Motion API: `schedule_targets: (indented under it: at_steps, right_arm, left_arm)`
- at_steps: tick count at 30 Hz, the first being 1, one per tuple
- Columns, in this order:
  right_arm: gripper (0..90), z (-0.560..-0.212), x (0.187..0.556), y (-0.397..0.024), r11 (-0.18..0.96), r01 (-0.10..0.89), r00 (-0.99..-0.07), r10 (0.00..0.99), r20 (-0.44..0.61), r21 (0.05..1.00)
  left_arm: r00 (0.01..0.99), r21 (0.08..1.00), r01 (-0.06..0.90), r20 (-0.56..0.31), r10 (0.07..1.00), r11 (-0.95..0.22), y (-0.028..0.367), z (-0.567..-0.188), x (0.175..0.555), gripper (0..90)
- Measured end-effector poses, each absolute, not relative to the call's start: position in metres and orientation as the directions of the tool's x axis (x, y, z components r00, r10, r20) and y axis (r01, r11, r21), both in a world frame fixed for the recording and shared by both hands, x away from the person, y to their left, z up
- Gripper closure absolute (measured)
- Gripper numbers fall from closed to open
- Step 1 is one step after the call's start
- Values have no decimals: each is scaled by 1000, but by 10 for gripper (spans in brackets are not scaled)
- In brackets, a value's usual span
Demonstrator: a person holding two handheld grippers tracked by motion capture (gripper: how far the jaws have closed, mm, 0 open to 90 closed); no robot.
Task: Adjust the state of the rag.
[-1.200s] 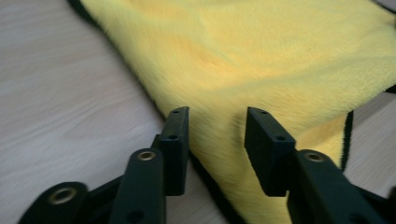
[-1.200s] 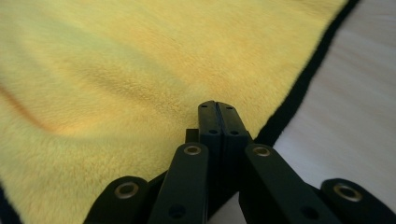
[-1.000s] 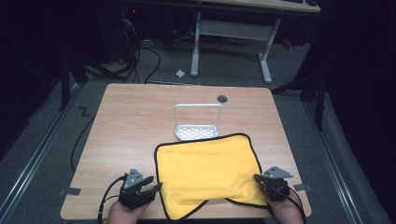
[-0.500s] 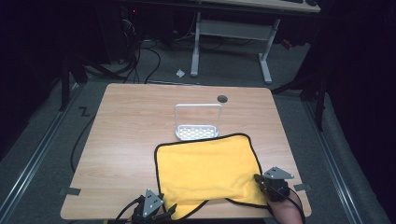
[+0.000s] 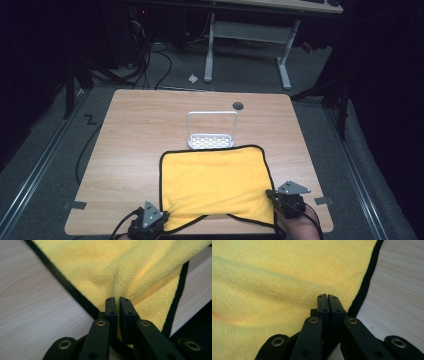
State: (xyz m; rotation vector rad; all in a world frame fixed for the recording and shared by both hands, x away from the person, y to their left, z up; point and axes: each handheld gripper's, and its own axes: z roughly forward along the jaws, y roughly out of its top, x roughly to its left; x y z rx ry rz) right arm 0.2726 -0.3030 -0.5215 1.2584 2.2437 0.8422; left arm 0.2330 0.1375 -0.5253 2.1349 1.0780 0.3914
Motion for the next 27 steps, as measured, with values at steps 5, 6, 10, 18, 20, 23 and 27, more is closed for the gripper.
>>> schedule_targets:
  at_steps: [5, 6, 10, 18, 20, 23, 27]
  right_arm:
    - [878, -520, 269, -292, 435, 588, -522, 848, -91, 681]
    - [871, -519, 270, -290, 428, 583, -526, 847, -80, 691]
    - [796, -509, 275, -284, 402, 552, -520, 851, -75, 730]
    - [666, -512, 327, -290, 312, 603, -420, 907, -39, 734]
    - [659, -512, 338, -289, 300, 606, -412, 911, -32, 737]
    - [618, -514, 356, -286, 287, 614, -395, 918, -29, 736]
    - [585, -515, 380, -287, 262, 631, -357, 934, -27, 730]
  left_arm:
    - [579, 731, 584, -70, 812, -353, 147, -518, 235, 771]
    - [590, 748, 563, -65, 805, -352, 143, -513, 234, 722]
    - [610, 795, 508, -60, 790, -331, 130, -498, 250, 640]
    - [471, 785, 575, -86, 878, -231, 158, -509, 346, 499]
    - [459, 773, 598, -115, 881, -211, 164, -512, 362, 482]
    - [454, 771, 608, -138, 880, -192, 169, -516, 381, 454]
    - [429, 760, 630, -168, 888, -160, 170, -519, 405, 426]
